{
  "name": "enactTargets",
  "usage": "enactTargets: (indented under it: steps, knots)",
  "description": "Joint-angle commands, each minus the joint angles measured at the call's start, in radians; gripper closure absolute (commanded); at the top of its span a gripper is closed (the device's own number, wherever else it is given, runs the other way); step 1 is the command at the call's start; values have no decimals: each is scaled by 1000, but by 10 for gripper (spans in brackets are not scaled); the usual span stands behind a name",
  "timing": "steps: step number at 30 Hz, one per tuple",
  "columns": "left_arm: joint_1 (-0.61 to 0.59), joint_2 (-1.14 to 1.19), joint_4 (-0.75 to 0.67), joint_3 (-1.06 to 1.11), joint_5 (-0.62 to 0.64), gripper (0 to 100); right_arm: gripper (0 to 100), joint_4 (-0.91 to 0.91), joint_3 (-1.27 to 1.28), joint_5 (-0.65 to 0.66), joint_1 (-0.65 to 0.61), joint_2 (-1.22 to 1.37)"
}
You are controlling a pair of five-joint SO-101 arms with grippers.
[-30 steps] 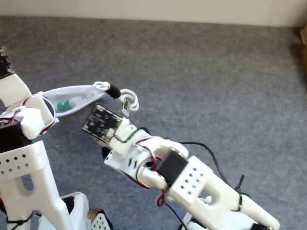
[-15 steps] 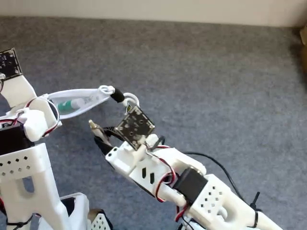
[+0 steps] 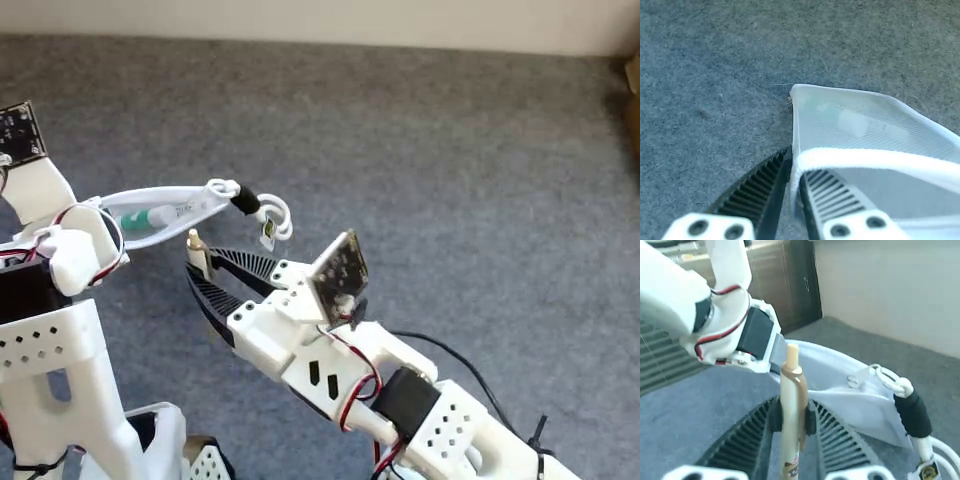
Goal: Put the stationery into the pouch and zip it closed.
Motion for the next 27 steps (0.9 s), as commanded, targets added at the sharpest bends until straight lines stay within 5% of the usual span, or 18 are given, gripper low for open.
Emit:
enactTargets:
  steps: [1, 8, 27]
  knots:
    - [16, -4, -17, 10, -6, 995, 987, -173, 35, -11, 5, -50]
    - [16, -4, -18, 10, -3, 995, 987, -483, 153, -9, -64, -58]
    - [16, -4, -18, 12, -2, 995, 987, -559, -242, -9, -62, -51]
